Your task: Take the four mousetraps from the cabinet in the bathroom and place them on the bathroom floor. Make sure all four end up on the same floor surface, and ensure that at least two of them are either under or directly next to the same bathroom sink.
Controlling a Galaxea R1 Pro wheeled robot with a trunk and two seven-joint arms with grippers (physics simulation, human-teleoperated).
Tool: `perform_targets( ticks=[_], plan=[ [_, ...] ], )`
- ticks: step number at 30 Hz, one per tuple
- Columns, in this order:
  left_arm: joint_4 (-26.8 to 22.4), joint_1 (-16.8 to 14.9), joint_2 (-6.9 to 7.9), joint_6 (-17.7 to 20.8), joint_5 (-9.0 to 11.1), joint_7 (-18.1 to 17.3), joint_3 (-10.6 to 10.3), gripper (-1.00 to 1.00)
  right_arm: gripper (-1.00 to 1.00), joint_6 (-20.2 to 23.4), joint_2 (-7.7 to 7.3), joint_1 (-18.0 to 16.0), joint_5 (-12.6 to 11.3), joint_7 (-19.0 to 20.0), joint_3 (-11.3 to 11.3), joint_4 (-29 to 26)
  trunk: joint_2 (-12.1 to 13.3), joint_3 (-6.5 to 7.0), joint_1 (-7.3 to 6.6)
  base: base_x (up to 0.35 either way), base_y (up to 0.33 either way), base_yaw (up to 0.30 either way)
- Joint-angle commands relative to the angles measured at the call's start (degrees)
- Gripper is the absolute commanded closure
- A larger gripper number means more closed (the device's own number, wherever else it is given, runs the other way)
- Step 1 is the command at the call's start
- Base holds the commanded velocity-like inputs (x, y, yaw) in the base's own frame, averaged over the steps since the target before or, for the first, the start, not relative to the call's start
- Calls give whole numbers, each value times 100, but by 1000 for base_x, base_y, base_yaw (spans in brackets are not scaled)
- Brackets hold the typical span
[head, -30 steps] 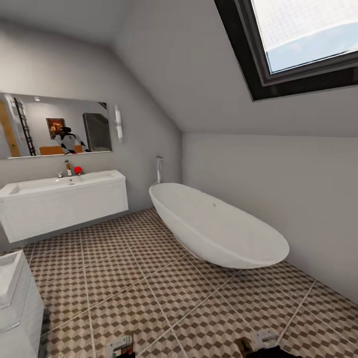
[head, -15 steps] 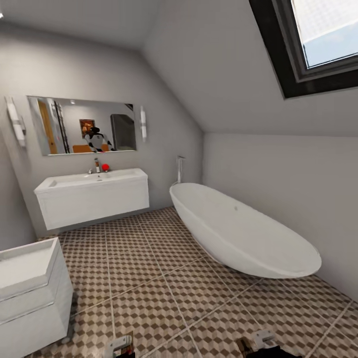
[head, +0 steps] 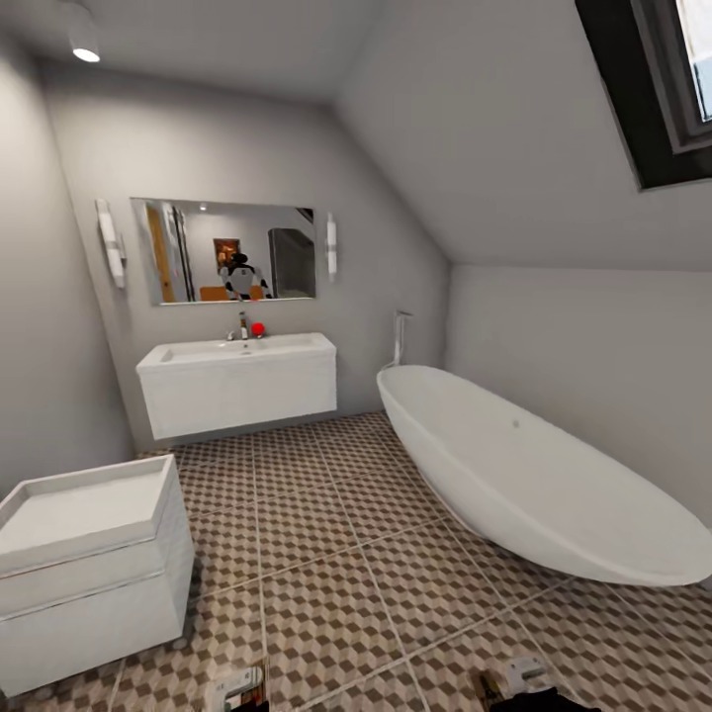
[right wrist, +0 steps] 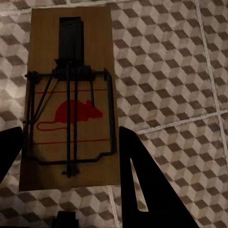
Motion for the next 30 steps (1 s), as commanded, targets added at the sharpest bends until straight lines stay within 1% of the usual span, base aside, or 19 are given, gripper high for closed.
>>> perform_targets(
  ticks=[1, 13, 18, 30],
  plan=[
    [10, -6, -2, -22, 45, -1, -48, 100, 100, 7, -3, -7, 49, -14, -51, 9, -4, -7, 0, 0, 0, 289],
    [10, -6, -2, -22, 44, -4, -48, 100, 100, 5, -7, -7, 43, -14, -52, 9, -4, -7, 0, 0, 0, 279],
    [10, -6, -3, -22, 38, -4, -48, 100, 100, -1, -11, -7, 40, -16, -52, 9, -4, -7, 0, 0, 0, 62],
    [10, -6, -11, -22, 27, -3, -51, 100, 100, -70, -46, -7, 60, -16, -47, 9, -4, -7, 0, 0, 0, 5]
  ],
)
